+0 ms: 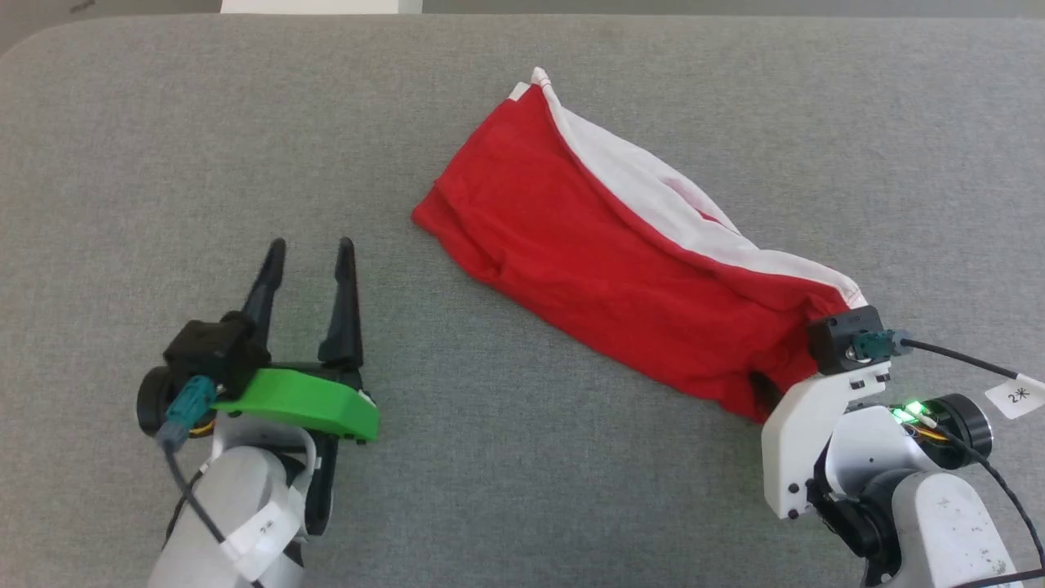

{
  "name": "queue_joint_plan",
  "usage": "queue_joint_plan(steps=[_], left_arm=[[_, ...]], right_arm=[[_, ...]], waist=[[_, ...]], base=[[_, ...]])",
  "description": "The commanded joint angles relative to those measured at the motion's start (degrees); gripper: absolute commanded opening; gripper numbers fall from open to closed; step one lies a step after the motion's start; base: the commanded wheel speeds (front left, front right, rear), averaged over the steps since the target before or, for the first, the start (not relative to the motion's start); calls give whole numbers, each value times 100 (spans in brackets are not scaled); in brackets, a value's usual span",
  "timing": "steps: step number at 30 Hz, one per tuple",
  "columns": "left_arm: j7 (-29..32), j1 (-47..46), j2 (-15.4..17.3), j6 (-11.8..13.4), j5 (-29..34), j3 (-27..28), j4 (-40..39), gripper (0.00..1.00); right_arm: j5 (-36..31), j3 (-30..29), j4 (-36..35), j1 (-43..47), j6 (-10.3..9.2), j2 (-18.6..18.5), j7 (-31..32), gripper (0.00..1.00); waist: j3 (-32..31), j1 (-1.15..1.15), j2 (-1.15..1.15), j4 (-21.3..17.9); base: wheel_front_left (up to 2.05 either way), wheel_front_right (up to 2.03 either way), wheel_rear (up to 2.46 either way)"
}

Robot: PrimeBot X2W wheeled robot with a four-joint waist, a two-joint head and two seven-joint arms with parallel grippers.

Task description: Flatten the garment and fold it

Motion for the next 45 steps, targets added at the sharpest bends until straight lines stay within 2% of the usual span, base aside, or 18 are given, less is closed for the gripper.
queue_joint_plan(steps=[1,5,9,13,18,21,30,31,32,33,39,45], left_arm=[[71,-88,-32,-50,-26,-28,51,100],[712,-423,-136,-125,-236,-163,185,100],[1891,-1069,-294,-37,-503,-305,448,100],[3155,-1786,-450,215,-646,-466,882,100],[4463,-2514,-411,626,-482,-698,1533,100],[4926,-2810,-323,717,-322,-862,1808,100],[5651,-3012,-209,810,-196,-1112,2436,100],[5704,-2990,-217,818,-228,-1107,2472,44],[5722,-2972,-230,813,-269,-1092,2482,13],[5746,-2940,-251,789,-335,-1069,2490,0],[5534,-2819,-419,591,-768,-822,2346,0],[5261,-2659,-422,365,-1076,-612,2226,0]], right_arm=[[35,-23,9,24,-6,5,55,0],[142,-63,-174,7,-6,5,30,0],[179,-40,-300,4,-6,5,73,0],[194,62,-363,-22,-6,5,103,0],[244,223,-376,-65,-6,5,98,0],[287,267,-371,-78,-6,5,74,0],[366,339,-332,-67,-6,5,4,0],[373,348,-330,-69,-6,5,-2,0],[377,357,-329,-73,-6,5,-5,0],[382,367,-328,-81,-6,5,-11,0],[437,359,-298,-82,-6,5,-55,0],[665,282,-248,-14,-6,5,0,0]], waist=[[-24,0,0,-34],[-26,0,0,-76],[3,0,0,-100],[67,0,0,-170],[167,0,0,-306],[231,0,0,-377],[329,0,0,-467],[335,0,0,-465],[342,0,0,-461],[347,0,0,-454],[304,0,0,-331],[41,0,0,-131]], base=[[0,0,0],[0,0,0],[0,0,0],[0,0,0],[0,0,0],[0,0,0],[0,0,0],[0,0,0],[0,0,0],[0,0,0],[0,0,0],[0,0,0]])
